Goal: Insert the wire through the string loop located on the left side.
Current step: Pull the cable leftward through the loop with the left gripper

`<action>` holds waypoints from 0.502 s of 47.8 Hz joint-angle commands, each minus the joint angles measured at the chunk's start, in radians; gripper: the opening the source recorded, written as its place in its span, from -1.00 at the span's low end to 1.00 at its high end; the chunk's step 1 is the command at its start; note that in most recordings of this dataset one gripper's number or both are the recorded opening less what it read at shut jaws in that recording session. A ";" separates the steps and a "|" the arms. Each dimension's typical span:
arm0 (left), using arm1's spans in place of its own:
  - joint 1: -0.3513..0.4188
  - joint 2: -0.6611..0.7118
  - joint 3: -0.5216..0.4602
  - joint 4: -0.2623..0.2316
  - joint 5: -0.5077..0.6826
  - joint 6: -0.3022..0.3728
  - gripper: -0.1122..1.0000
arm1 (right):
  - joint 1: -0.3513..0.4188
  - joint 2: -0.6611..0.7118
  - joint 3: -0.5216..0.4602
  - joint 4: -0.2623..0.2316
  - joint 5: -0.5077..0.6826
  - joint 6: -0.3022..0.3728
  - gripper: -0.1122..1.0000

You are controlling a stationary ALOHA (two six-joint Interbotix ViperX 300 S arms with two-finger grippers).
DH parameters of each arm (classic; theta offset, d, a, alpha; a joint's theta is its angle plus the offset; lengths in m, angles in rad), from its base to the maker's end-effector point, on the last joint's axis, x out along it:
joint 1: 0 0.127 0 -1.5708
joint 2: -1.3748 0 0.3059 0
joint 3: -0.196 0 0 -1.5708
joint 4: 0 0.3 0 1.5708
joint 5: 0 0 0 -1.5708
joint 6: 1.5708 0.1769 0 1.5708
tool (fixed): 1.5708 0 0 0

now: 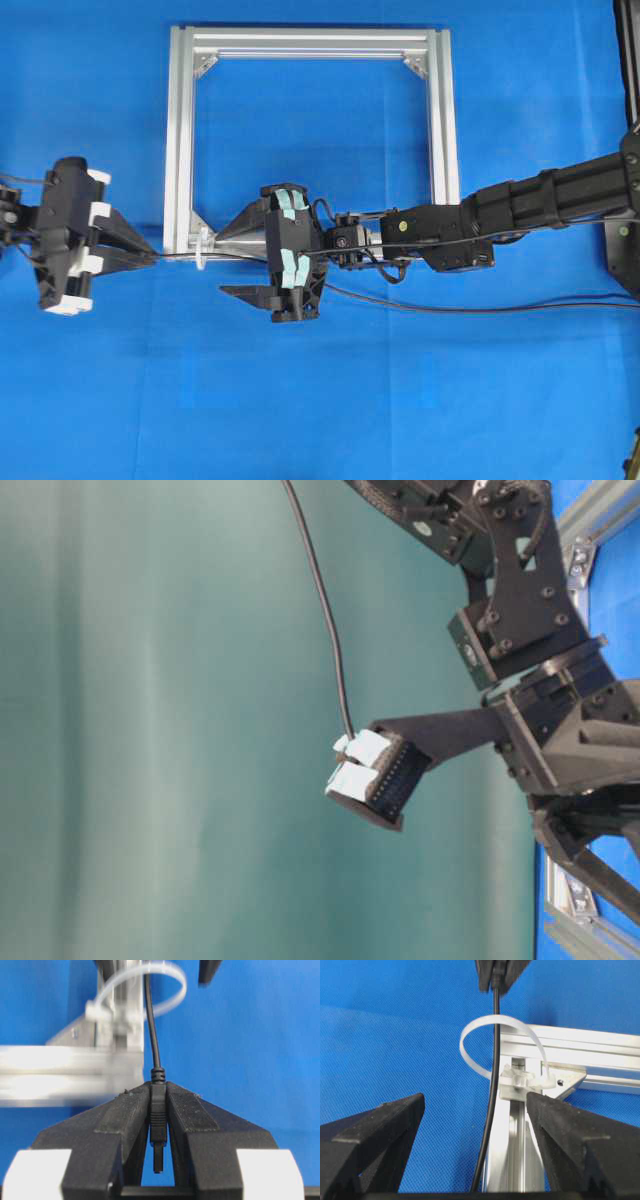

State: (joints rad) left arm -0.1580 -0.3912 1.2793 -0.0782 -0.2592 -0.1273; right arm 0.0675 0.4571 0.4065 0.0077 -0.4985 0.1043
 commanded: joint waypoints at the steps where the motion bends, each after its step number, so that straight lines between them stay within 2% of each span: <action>1: -0.006 -0.084 -0.009 0.000 0.087 -0.020 -0.66 | 0.003 -0.038 -0.006 0.003 -0.008 0.002 0.76; 16: -0.006 -0.380 0.052 0.000 0.359 -0.057 -0.66 | 0.003 -0.037 -0.005 0.003 -0.008 0.002 0.76; 24: -0.008 -0.499 0.063 0.000 0.396 -0.057 -0.66 | 0.003 -0.038 -0.006 0.003 -0.009 0.002 0.76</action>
State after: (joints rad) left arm -0.1626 -0.8560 1.3468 -0.0782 0.1243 -0.1841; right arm 0.0675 0.4571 0.4080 0.0077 -0.4985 0.1043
